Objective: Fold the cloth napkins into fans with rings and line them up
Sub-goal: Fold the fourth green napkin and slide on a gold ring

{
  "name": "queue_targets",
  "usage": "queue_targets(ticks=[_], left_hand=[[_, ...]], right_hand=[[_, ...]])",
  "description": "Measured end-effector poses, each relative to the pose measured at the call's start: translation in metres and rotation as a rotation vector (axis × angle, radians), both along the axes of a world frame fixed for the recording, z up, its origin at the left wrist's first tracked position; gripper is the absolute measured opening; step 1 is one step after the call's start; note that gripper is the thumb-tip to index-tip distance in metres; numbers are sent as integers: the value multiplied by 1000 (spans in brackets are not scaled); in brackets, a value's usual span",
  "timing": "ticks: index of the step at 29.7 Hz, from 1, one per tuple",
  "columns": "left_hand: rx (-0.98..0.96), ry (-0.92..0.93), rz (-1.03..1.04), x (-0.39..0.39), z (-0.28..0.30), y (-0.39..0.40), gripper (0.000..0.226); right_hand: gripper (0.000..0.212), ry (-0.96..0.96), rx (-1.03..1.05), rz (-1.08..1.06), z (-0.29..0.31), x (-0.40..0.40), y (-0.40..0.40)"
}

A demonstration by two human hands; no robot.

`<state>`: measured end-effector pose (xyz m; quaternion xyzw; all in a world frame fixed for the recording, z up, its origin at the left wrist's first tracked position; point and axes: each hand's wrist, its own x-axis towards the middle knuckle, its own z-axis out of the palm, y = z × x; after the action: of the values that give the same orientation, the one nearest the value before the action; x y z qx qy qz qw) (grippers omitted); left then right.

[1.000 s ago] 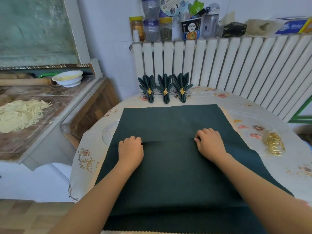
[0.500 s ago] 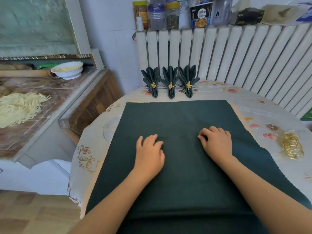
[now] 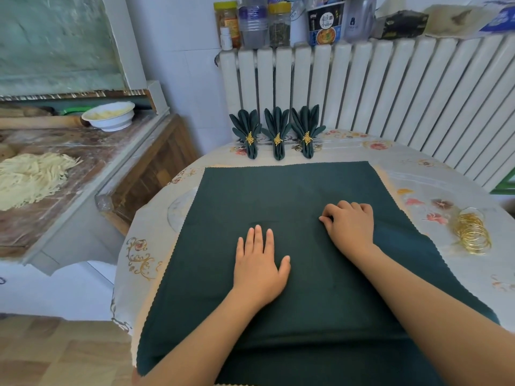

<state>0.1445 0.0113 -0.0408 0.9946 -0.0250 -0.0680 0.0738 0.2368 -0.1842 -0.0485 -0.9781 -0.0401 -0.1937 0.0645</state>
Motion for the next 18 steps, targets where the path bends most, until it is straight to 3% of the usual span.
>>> queue_targets(ticks=[6,18], left_hand=[[22,-54,29,-2,-5,0,75],[-21,-101,53,-5,-3,-2,70]], right_hand=[[26,92,-12,52,8,1,-13],[47,386,-318,8,49,5,-83]])
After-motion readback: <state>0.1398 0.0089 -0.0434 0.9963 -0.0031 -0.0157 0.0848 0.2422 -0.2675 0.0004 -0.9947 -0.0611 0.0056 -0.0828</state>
